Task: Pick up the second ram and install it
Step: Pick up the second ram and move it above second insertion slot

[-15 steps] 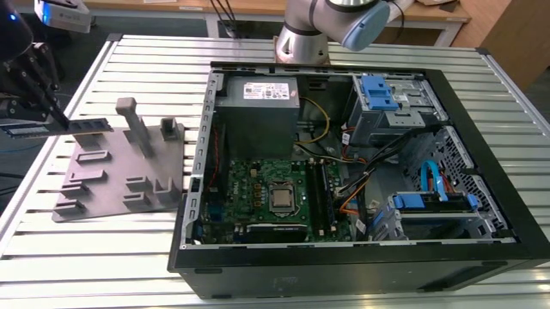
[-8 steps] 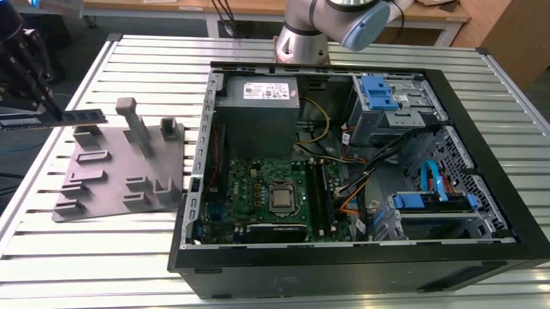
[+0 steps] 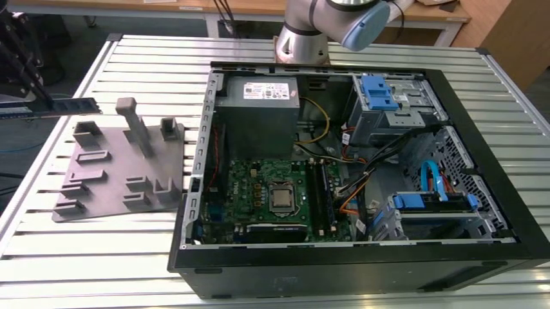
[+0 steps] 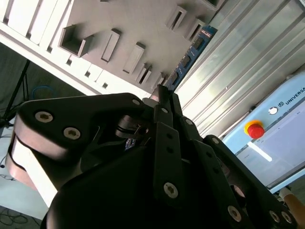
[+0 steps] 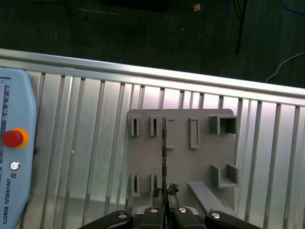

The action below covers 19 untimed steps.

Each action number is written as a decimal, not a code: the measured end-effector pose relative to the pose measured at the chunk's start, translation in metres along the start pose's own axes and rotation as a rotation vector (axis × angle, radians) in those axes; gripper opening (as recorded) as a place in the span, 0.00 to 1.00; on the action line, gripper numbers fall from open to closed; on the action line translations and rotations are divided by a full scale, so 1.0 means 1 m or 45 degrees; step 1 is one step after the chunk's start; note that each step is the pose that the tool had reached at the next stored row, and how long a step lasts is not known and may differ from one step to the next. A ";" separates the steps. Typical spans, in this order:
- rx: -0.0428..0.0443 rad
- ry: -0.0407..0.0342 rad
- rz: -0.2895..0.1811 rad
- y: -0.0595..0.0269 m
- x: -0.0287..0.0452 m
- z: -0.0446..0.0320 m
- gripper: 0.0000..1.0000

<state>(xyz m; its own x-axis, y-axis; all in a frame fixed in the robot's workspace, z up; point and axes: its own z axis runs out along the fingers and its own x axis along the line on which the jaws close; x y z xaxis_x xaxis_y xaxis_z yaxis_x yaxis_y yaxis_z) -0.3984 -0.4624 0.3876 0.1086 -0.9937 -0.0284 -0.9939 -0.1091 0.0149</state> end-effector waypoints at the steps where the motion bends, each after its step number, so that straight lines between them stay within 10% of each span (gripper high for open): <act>1: 0.000 -0.0001 0.000 0.0000 -0.0001 -0.0027 0.14; 11: 0.001 -0.0043 0.000 -0.0016 0.0000 -0.0110 0.14; 19: -0.002 -0.0045 0.000 -0.0341 0.0034 -0.0116 0.14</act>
<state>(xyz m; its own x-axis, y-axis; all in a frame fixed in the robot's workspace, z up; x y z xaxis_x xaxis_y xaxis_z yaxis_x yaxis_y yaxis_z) -0.3639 -0.4624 0.3986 0.1086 -0.9936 -0.0319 -0.9939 -0.1092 0.0161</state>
